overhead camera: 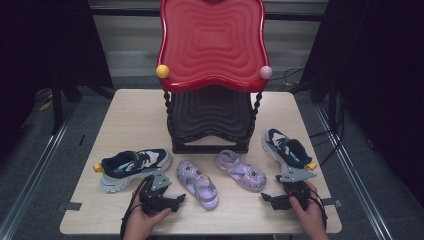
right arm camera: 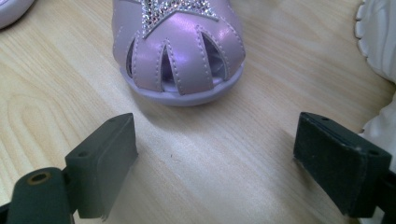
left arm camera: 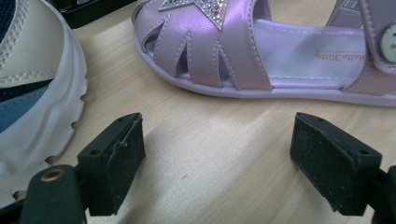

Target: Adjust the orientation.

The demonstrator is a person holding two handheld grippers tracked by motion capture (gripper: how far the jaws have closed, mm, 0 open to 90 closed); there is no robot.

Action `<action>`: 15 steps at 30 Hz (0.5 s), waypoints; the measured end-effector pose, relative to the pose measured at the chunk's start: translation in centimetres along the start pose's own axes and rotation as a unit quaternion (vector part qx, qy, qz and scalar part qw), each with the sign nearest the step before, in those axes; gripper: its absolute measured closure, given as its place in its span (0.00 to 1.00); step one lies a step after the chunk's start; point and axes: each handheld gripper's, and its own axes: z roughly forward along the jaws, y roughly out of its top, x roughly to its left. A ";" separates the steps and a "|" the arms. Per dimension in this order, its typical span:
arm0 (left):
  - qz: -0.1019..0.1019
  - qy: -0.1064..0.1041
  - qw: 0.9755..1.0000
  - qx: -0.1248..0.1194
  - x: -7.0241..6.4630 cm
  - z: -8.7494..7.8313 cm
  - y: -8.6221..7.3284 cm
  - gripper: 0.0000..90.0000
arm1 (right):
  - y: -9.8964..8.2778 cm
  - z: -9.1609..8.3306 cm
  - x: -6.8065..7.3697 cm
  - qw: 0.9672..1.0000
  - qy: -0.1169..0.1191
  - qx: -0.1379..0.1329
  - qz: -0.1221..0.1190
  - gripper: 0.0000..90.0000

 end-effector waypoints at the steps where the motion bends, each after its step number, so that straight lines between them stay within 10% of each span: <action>1: -0.001 0.000 1.000 0.000 0.0 0.0 0.0 0.19 | 0.0 0.0 0.0 1.000 0.000 0.000 0.000 0.14; 15: -0.004 0.004 1.000 -0.006 0.1 -0.2 -0.1 0.31 | 0.0 0.0 0.0 1.000 0.001 0.000 0.000 0.14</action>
